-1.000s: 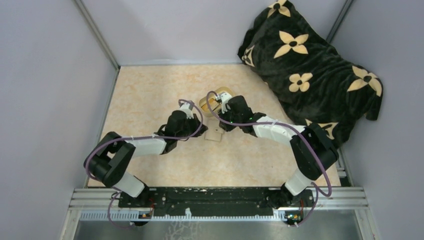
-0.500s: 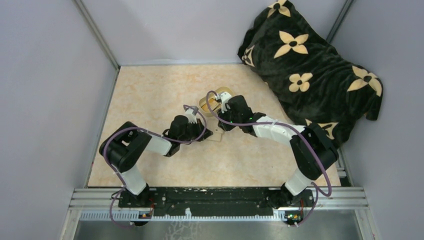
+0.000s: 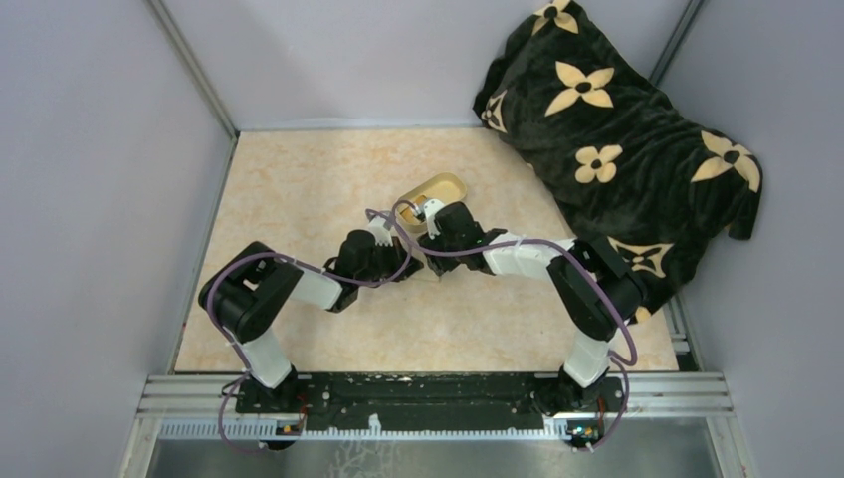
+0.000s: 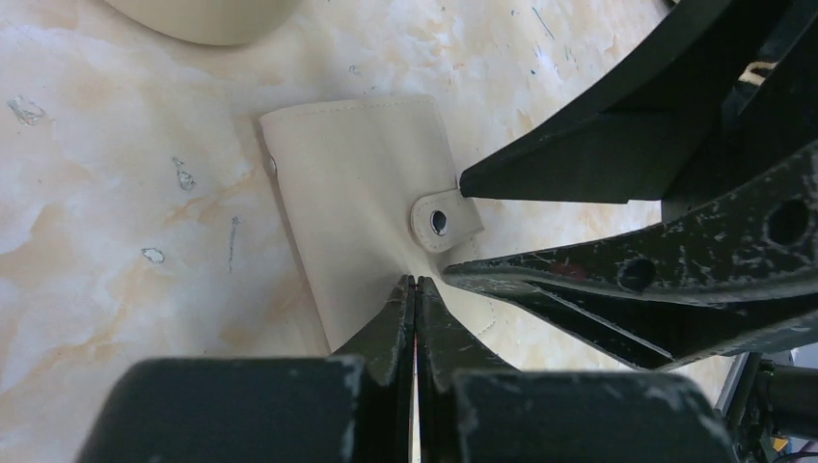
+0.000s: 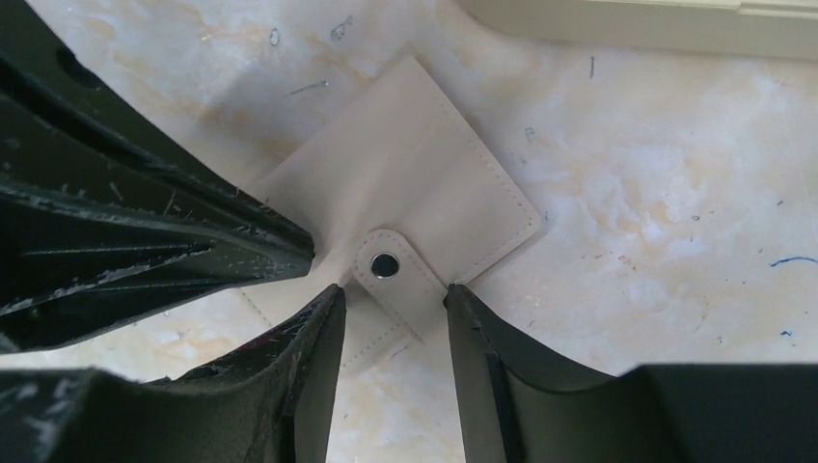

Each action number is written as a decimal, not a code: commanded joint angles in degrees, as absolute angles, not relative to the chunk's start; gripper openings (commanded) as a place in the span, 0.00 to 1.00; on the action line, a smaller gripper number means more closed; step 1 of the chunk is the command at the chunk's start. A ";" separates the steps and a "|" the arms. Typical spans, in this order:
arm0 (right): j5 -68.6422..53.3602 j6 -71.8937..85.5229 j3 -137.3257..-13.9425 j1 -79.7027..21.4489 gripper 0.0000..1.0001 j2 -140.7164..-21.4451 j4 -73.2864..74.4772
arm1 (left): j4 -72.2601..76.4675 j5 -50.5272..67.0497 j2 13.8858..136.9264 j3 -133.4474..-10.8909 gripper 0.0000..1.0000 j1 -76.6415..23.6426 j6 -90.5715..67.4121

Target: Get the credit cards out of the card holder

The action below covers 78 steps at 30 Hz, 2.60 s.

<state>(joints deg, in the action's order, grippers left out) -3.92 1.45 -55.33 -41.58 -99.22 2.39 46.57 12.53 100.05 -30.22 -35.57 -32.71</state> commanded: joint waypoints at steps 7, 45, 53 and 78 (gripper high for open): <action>2.98 -2.77 -59.37 -43.08 0.45 -99.58 1.55 | 47.33 13.39 101.71 -29.40 0.00 -35.24 -31.87; 0.53 -1.30 -56.77 -43.42 0.00 -104.00 1.02 | 48.16 15.07 101.78 -28.74 0.00 -34.28 -32.80; -3.69 4.35 -54.72 -40.97 0.00 -99.37 -2.03 | 47.91 14.62 102.12 -28.65 0.00 -33.94 -33.39; -1.87 14.83 -42.36 -35.71 0.17 -84.93 -4.62 | 46.91 14.91 103.12 -29.66 0.00 -32.08 -37.09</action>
